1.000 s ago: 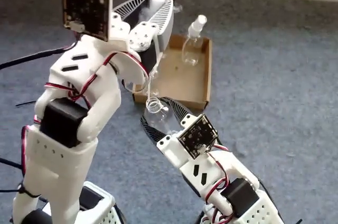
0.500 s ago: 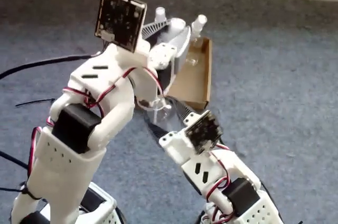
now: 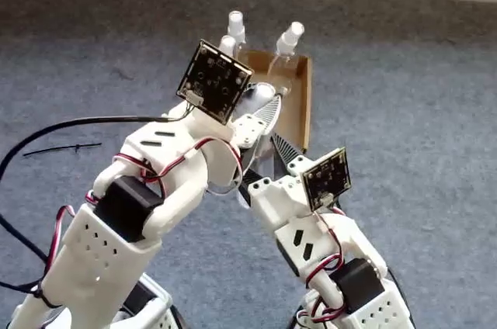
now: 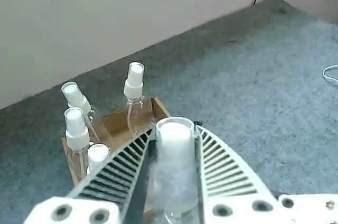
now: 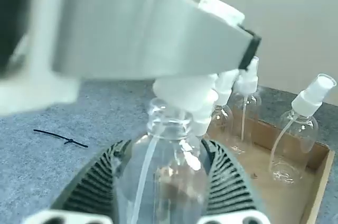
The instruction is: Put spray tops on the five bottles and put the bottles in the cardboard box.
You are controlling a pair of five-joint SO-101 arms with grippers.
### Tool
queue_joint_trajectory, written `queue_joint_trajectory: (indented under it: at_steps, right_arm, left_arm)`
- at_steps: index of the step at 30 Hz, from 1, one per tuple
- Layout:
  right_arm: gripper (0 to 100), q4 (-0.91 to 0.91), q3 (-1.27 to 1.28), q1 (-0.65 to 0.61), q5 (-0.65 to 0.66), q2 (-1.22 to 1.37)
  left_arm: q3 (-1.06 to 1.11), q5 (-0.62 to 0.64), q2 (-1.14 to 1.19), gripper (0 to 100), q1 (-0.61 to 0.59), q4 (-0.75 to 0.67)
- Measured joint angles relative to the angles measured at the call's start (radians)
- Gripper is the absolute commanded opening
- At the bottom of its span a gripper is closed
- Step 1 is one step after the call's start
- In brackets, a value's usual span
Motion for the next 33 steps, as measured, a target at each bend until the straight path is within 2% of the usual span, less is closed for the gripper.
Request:
queue_joint_trajectory:
  at_steps: [3, 8, 19, 24, 33]
  right_arm:
    - [0.3, 0.000, 0.000, 0.000, -0.002, 0.000]
    - [0.3, -0.003, -0.002, 0.000, -0.002, -0.002]
    - [0.3, -0.006, -0.002, 0.014, -0.002, -0.002]
    - [0.3, -0.006, -0.002, 0.014, -0.002, -0.002]
    - [0.3, -0.006, 0.000, 0.014, -0.002, 0.000]
  left_arm:
    - [0.002, -0.008, -0.015, 2, 0.000, 0.035]
    - [0.011, -0.011, -0.104, 17, 0.000, 0.087]
    - [-0.035, -0.069, -0.181, 15, -0.005, 0.109]
    - [-0.080, -0.075, -0.183, 15, -0.075, 0.077]
    - [-0.025, -0.075, -0.123, 15, -0.095, 0.060]
